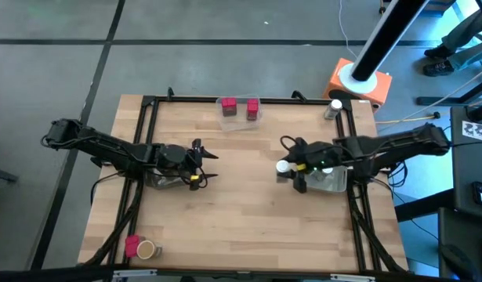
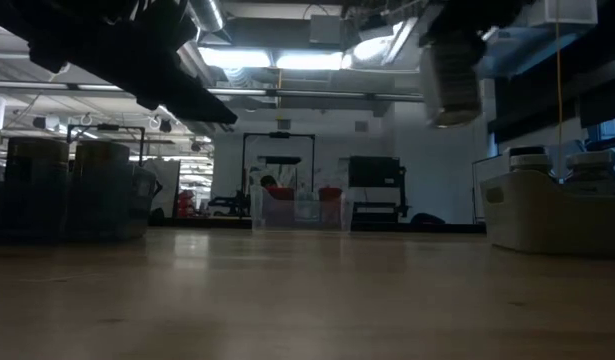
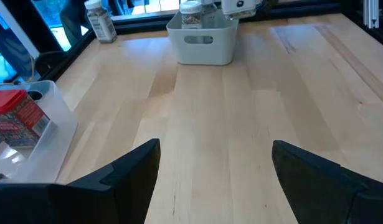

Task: Sort spices by type
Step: Put the bottom white spice bottle into the gray bin

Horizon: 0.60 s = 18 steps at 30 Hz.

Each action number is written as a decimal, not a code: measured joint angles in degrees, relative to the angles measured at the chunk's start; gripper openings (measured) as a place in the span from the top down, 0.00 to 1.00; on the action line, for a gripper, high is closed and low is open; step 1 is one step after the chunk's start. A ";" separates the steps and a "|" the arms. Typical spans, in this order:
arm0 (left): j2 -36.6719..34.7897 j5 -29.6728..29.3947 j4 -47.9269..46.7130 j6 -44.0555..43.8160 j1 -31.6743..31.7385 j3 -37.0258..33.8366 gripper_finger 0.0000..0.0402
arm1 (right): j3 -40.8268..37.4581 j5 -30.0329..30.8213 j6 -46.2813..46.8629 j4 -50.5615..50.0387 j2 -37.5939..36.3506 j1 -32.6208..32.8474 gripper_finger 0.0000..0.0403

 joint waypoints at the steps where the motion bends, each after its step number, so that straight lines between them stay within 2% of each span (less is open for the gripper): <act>1: 0.00 -0.02 0.22 -0.02 0.00 0.00 0.27 | 0.00 0.57 1.24 -1.45 -0.71 0.73 0.49; 11: 0.00 -0.02 0.38 -0.02 0.00 0.00 0.27 | 0.00 9.61 14.01 -16.80 -7.54 8.37 0.49; 18: 0.00 -0.02 0.18 -0.02 0.00 0.00 0.27 | 0.00 15.25 22.79 -26.61 -8.21 13.86 0.49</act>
